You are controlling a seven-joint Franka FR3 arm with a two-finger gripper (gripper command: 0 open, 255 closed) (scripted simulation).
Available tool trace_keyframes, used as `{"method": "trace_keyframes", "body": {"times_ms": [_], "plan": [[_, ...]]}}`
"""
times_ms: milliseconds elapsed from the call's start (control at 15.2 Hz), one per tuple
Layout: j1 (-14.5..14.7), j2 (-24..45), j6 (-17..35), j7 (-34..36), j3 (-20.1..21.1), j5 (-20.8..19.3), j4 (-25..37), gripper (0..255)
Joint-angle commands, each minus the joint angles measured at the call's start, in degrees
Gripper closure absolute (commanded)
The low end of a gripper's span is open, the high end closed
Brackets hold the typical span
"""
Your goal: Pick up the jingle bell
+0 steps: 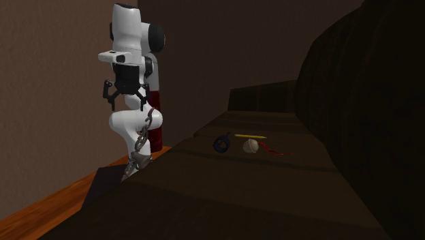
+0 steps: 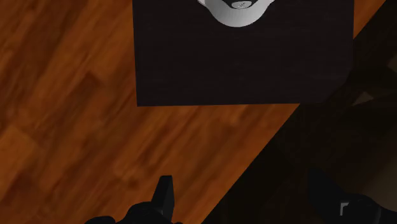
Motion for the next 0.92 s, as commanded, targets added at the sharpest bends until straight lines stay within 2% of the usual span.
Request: {"method": "trace_keyframes", "body": {"times_ms": [0,462,858], "plan": [[0.00,0.00,0.00,0.00,0.00,0.00,0.00,0],[2.45,8.06,6.64,7.78,6.32,5.60,2.78,0],[4.01,16.64,11.91,14.10,11.46,8.44,7.68,0]]}}
